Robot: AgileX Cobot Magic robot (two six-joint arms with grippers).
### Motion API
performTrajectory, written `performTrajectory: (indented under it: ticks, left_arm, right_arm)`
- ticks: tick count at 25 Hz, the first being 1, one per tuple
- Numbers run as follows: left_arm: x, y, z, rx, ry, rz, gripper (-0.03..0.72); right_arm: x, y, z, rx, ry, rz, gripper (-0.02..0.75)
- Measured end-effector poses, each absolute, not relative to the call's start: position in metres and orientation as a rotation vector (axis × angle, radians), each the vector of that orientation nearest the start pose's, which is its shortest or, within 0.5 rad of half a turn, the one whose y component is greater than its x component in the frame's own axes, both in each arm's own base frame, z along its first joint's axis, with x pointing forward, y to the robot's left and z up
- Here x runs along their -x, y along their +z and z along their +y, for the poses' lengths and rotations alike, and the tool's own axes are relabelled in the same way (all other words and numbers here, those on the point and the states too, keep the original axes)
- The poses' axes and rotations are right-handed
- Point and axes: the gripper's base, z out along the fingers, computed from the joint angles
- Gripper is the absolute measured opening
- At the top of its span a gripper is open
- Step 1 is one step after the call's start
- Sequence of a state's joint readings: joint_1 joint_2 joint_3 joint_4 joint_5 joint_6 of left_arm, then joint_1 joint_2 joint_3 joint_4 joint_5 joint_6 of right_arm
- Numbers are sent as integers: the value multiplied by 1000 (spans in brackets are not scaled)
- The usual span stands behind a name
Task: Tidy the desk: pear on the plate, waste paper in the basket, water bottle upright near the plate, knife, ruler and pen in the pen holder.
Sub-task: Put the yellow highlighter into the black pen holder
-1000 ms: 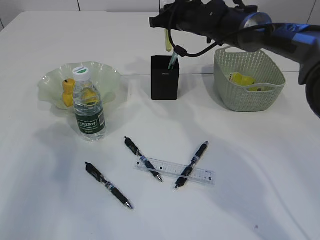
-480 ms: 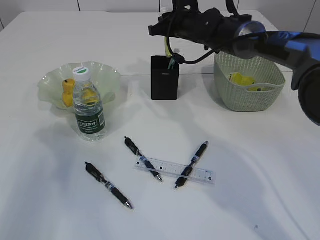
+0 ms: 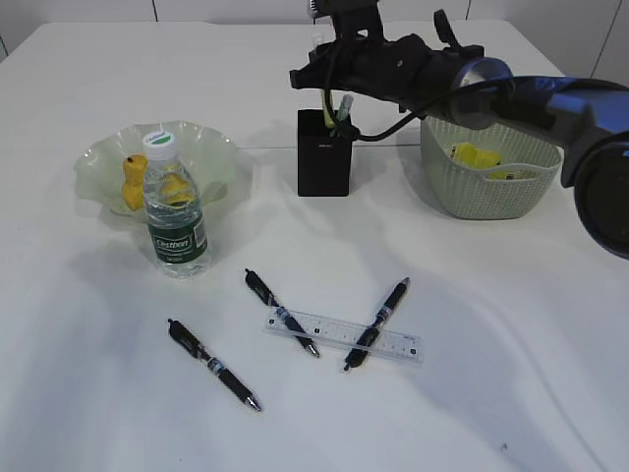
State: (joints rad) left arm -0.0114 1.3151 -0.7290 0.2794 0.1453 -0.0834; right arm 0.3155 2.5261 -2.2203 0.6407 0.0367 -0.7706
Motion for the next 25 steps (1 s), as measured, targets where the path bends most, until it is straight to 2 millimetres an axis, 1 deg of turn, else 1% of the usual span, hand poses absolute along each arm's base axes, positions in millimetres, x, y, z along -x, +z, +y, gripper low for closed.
performTrajectory:
  ticks: [3, 6, 11, 25]
  left_arm:
    - [-270, 251, 1, -204, 145, 2203, 348]
    - [-270, 251, 1, -204, 145, 2203, 348]
    - [-270, 251, 1, -204, 145, 2203, 348]
    - [-270, 251, 1, -204, 145, 2203, 348]
  right_arm:
    - [-561, 196, 185, 420, 148, 1777, 136]
    - [-562, 186, 186, 424, 146, 1792, 136]
    - [-563, 177, 186, 430, 144, 1807, 136]
    - [-563, 176, 186, 411, 158, 1813, 136]
